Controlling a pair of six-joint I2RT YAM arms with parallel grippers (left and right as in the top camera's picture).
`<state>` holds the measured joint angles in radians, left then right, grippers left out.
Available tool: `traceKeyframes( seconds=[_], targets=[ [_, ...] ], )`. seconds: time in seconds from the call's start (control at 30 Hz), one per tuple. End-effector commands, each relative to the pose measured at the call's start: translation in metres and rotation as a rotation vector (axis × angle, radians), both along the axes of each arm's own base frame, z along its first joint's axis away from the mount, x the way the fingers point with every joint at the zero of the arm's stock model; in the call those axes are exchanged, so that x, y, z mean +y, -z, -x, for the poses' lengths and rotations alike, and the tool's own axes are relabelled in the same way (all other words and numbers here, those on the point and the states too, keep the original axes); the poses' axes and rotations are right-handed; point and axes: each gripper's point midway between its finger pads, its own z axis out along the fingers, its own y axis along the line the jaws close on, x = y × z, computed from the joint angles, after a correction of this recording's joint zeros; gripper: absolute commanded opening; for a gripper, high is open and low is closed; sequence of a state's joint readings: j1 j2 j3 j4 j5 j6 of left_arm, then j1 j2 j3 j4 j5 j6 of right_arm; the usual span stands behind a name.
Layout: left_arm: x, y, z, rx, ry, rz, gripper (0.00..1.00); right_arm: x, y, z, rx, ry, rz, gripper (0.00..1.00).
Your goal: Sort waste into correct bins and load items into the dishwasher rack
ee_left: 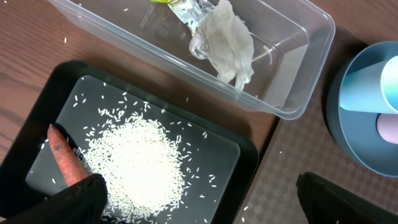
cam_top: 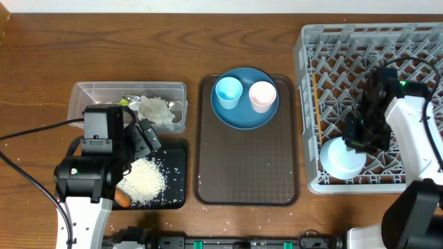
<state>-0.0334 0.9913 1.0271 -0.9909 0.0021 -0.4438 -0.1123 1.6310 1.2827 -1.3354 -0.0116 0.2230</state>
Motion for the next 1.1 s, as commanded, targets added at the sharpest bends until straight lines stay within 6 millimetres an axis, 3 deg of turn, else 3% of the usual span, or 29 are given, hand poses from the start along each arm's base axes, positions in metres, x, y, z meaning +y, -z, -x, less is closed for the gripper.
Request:
traceKeyframes(
  seconds=[0.0, 0.17, 0.5, 0.57, 0.6, 0.63, 0.67, 0.7, 1.07],
  targets=[
    [0.0, -0.004, -0.001, -0.007, 0.005, 0.001, 1.0, 0.016, -0.032, -0.024, -0.119, -0.017, -0.086, 0.2],
    [0.0, -0.004, -0.001, -0.007, 0.005, 0.001, 1.0, 0.046, -0.06, -0.042, -0.203, -0.03, -0.242, 0.21],
    [0.0, -0.004, -0.001, -0.007, 0.005, 0.001, 1.0, 0.102, -0.064, -0.055, -0.276, -0.241, -0.298, 0.29],
    [0.0, -0.004, -0.001, -0.007, 0.005, 0.001, 1.0, 0.109, -0.065, -0.059, -0.298, -0.263, -0.3, 0.35],
    [0.0, -0.004, -0.001, -0.007, 0.005, 0.001, 1.0, 0.111, -0.065, -0.061, -0.31, -0.271, -0.302, 0.48],
    [0.0, -0.004, -0.001, -0.007, 0.005, 0.001, 1.0, 0.113, -0.066, -0.063, -0.318, -0.277, -0.306, 0.77],
    [0.0, -0.004, -0.001, -0.007, 0.005, 0.001, 1.0, 0.115, -0.066, -0.063, -0.322, -0.281, -0.306, 0.95],
    [0.0, -0.004, -0.001, -0.007, 0.005, 0.001, 1.0, 0.116, -0.066, -0.064, -0.324, -0.285, -0.306, 0.99],
    [0.0, -0.004, -0.001, -0.007, 0.005, 0.001, 1.0, 0.118, -0.066, -0.064, -0.328, -0.292, -0.306, 0.99]
  ],
)
